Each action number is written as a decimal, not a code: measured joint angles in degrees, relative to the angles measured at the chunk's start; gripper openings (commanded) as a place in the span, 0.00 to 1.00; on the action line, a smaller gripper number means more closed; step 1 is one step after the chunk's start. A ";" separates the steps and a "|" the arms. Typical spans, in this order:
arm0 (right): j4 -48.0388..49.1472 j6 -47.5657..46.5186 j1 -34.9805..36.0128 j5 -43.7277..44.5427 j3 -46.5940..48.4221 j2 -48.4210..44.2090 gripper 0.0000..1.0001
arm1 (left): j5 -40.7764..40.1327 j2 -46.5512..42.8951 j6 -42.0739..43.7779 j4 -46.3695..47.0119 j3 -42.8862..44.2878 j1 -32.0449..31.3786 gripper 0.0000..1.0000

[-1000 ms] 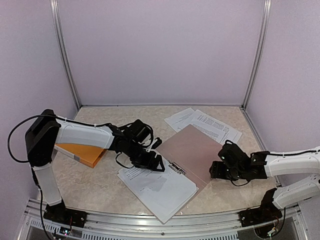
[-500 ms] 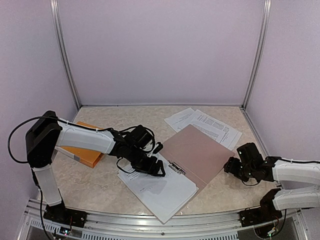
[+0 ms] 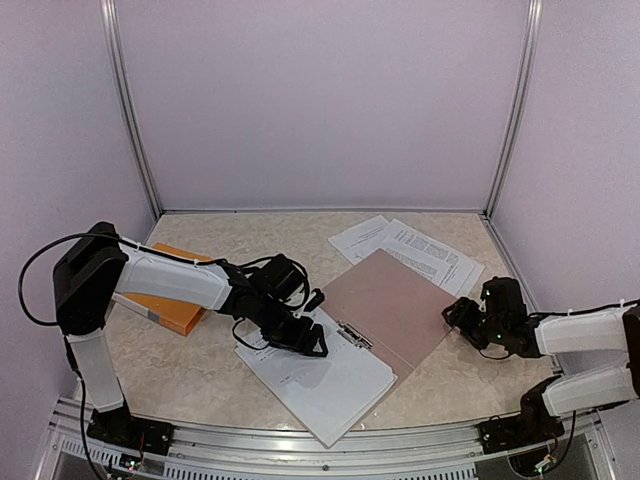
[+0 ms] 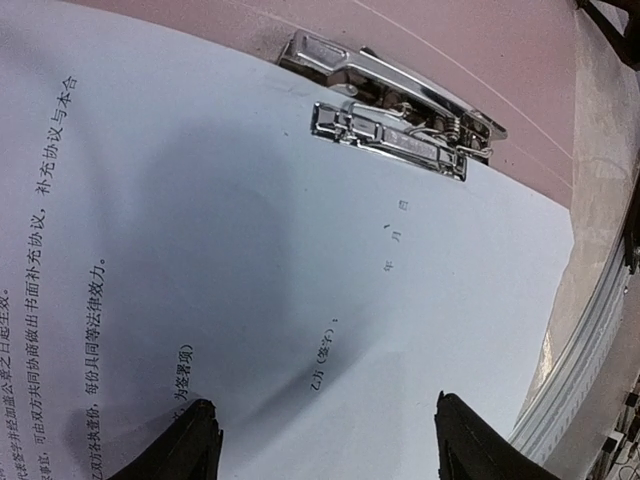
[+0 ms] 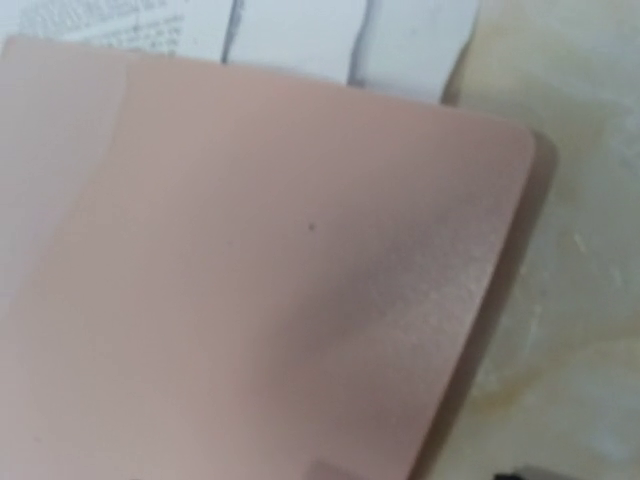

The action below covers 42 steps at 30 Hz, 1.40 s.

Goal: Put the files into the folder
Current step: Move the folder with some files to the center of the board.

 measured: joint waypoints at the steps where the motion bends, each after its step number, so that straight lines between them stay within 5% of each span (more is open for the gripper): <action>1: 1.01 0.42 -0.22 -0.15 -0.31 0.17 0.72 | 0.04 0.00 -0.07 0.13 -0.07 0.00 0.70; 20: 19.58 12.33 -1.99 -4.11 -5.46 5.29 0.67 | 1.46 0.92 -0.33 2.67 -0.20 -0.07 0.68; 29: 21.81 15.63 -2.01 -5.77 -7.13 5.29 0.49 | 1.64 1.16 0.28 2.80 -0.04 -0.07 0.67; 42: 24.44 12.13 -2.01 -8.68 -9.38 0.85 0.39 | 2.49 2.19 0.81 2.99 1.05 -0.15 0.66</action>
